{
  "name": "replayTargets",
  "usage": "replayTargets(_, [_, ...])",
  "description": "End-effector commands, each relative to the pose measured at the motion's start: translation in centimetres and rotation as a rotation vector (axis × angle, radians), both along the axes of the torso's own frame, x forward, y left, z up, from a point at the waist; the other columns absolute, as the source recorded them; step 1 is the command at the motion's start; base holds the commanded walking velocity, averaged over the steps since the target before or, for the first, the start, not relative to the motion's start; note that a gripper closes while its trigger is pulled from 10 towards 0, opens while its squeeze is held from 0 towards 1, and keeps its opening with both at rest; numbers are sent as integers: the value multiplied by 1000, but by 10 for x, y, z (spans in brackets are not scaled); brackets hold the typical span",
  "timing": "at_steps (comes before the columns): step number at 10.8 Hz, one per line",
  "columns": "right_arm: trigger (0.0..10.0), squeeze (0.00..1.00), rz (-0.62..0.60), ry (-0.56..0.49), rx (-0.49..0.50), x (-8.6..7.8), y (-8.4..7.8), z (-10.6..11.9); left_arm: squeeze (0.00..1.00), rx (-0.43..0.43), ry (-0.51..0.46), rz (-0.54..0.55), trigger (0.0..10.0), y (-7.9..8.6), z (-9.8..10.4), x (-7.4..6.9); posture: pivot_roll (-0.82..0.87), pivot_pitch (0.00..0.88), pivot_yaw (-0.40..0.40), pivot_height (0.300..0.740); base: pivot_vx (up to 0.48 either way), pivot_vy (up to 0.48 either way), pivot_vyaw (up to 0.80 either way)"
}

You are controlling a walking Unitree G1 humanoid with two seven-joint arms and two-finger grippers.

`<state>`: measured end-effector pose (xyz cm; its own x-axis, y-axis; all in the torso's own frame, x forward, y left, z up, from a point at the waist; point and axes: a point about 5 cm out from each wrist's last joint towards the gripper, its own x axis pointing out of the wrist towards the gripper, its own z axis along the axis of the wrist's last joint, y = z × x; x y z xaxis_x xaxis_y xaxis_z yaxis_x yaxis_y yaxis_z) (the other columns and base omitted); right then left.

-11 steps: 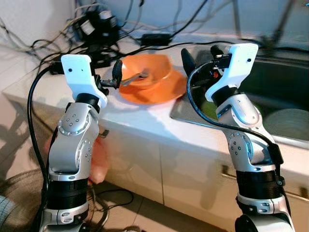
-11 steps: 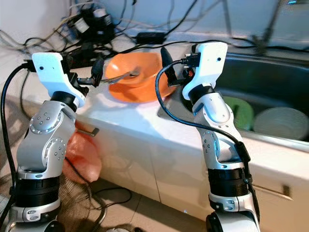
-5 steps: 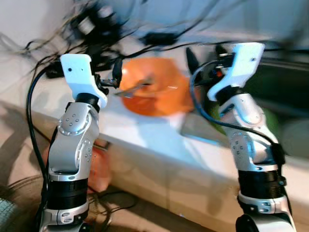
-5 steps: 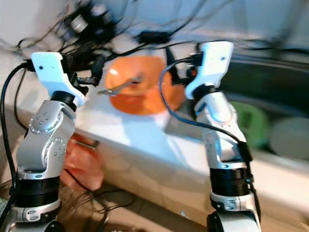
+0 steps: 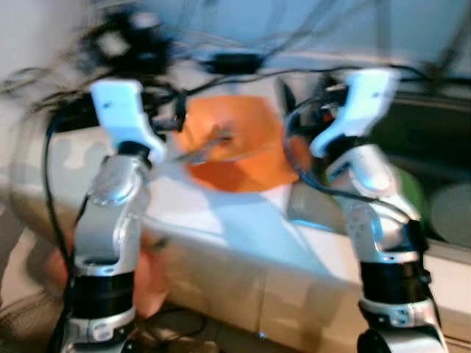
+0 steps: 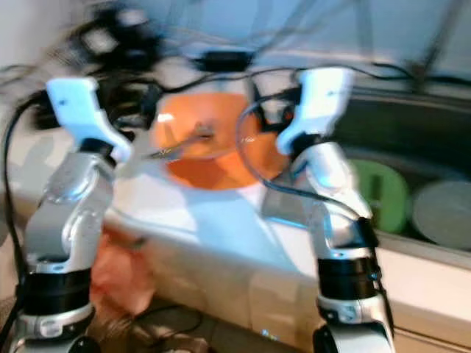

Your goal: Kitchen organization

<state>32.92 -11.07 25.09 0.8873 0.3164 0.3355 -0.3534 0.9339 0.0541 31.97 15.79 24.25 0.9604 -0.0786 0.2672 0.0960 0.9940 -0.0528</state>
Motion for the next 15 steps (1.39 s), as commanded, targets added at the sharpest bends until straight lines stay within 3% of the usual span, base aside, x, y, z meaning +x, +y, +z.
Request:
replayTargets(1, [10000, 0, -13, -14, 5, 0, -4, 4, 0, 3, 4, -10, 10000, -2, 0, -1, 149, 81, 116, 740, 0, 0, 0])
replayTargets(13, [10000, 0, -14, -14, 6, 0, -4, 4, 0, 3, 8, -12, 10000, -3, 0, 0, 149, 80, 115, 740, 0, 0, 0])
replayTargets(14, [10000, 0, 32, 54, -61, 1, -4, -5, 0, 91, 53, -286, 10000, -37, -36, -21, 130, 78, 103, 740, 0, 0, 0])
replayTargets(15, [10000, 0, 53, 83, -87, 0, -4, -10, 0, 108, 69, -394, 10000, -50, -50, -33, 131, 78, 104, 740, 0, 0, 0])
